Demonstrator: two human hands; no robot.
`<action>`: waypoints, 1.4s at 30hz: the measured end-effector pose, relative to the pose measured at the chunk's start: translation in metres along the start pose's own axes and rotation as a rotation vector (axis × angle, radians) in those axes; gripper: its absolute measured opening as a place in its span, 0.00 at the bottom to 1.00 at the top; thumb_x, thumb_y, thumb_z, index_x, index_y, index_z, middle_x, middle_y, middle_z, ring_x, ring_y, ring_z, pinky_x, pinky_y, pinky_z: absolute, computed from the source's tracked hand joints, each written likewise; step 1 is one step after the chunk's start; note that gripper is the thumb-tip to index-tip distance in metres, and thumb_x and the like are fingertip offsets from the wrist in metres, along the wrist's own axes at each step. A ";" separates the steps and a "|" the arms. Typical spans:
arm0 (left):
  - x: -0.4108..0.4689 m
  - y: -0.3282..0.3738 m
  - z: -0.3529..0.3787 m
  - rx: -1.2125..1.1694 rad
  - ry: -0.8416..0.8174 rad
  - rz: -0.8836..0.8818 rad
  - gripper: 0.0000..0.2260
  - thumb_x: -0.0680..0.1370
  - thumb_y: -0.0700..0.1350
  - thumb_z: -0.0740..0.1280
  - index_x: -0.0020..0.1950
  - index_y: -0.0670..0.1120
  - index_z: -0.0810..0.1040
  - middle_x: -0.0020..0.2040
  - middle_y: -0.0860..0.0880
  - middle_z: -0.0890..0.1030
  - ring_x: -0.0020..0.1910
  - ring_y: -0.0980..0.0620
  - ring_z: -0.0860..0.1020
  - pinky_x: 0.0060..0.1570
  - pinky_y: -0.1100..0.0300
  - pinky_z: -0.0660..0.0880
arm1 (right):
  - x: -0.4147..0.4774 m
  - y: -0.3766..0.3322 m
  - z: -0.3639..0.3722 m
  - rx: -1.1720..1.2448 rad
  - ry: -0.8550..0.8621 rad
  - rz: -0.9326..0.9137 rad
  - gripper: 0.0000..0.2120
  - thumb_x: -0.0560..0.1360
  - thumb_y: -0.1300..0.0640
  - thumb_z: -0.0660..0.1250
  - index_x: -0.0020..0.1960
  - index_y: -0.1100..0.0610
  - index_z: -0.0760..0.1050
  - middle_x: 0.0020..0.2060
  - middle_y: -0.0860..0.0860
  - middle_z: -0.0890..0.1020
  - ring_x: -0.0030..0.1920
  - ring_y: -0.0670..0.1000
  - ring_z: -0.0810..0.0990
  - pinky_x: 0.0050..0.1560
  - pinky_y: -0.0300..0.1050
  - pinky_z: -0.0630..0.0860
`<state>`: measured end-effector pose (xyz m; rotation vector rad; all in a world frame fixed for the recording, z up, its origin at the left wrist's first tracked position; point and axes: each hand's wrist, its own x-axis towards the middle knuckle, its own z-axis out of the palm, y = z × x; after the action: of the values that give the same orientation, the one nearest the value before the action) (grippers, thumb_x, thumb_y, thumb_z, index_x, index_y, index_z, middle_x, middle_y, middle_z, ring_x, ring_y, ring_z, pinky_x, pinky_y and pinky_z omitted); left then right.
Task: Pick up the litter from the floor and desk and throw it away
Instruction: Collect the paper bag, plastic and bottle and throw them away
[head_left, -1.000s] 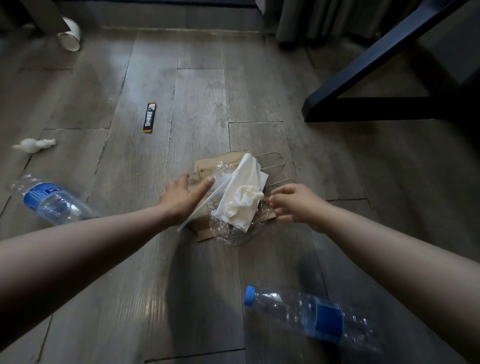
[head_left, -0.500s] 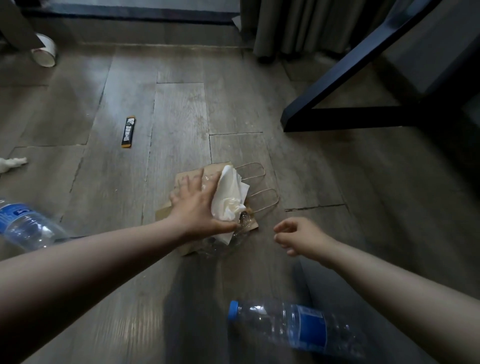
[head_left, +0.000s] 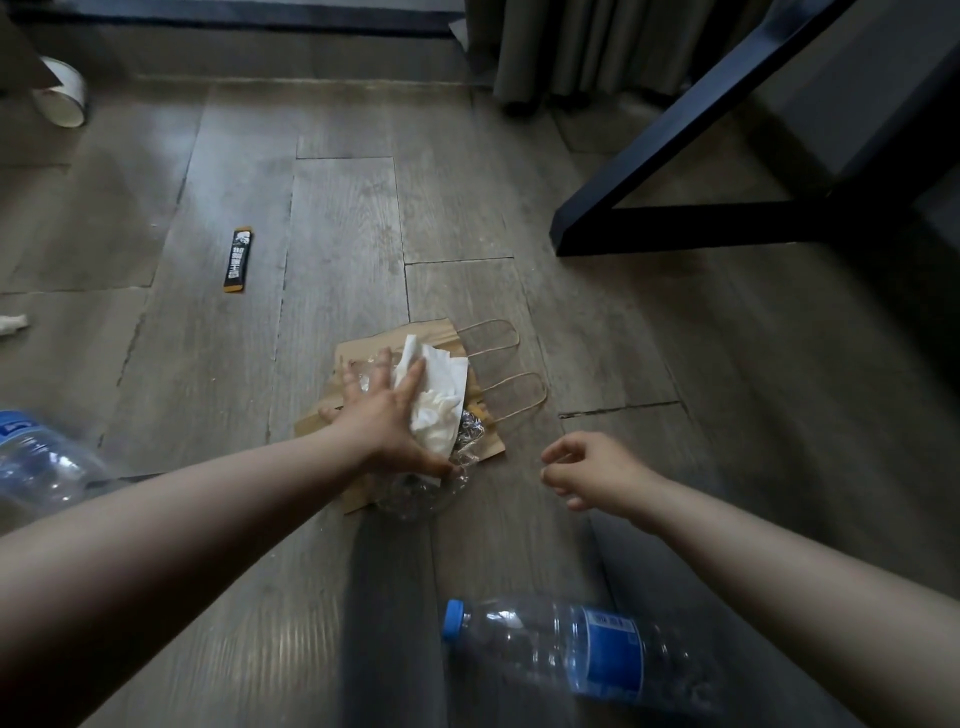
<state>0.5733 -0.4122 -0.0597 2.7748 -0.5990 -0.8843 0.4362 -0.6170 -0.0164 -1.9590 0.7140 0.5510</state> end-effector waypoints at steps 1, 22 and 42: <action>0.000 0.000 0.001 0.006 -0.007 0.002 0.64 0.53 0.73 0.73 0.75 0.62 0.33 0.77 0.51 0.30 0.72 0.33 0.29 0.67 0.25 0.46 | 0.000 -0.001 0.000 -0.007 -0.004 0.002 0.12 0.75 0.61 0.67 0.58 0.60 0.76 0.51 0.55 0.79 0.48 0.50 0.77 0.45 0.45 0.78; 0.006 -0.001 0.006 0.116 -0.018 -0.018 0.61 0.54 0.73 0.73 0.78 0.58 0.43 0.79 0.48 0.42 0.76 0.34 0.46 0.69 0.33 0.58 | 0.007 0.012 0.000 -0.018 -0.036 0.023 0.08 0.74 0.60 0.69 0.53 0.54 0.75 0.49 0.53 0.79 0.47 0.50 0.78 0.46 0.46 0.78; 0.056 -0.024 -0.054 0.056 -0.108 0.021 0.73 0.39 0.80 0.66 0.75 0.59 0.33 0.80 0.50 0.44 0.78 0.41 0.44 0.71 0.31 0.50 | 0.026 -0.015 0.041 0.237 -0.113 0.184 0.22 0.75 0.58 0.70 0.65 0.62 0.69 0.56 0.60 0.78 0.49 0.53 0.81 0.47 0.44 0.81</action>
<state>0.6544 -0.4119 -0.0512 2.7778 -0.6789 -1.0344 0.4619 -0.5815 -0.0417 -1.6402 0.8521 0.6516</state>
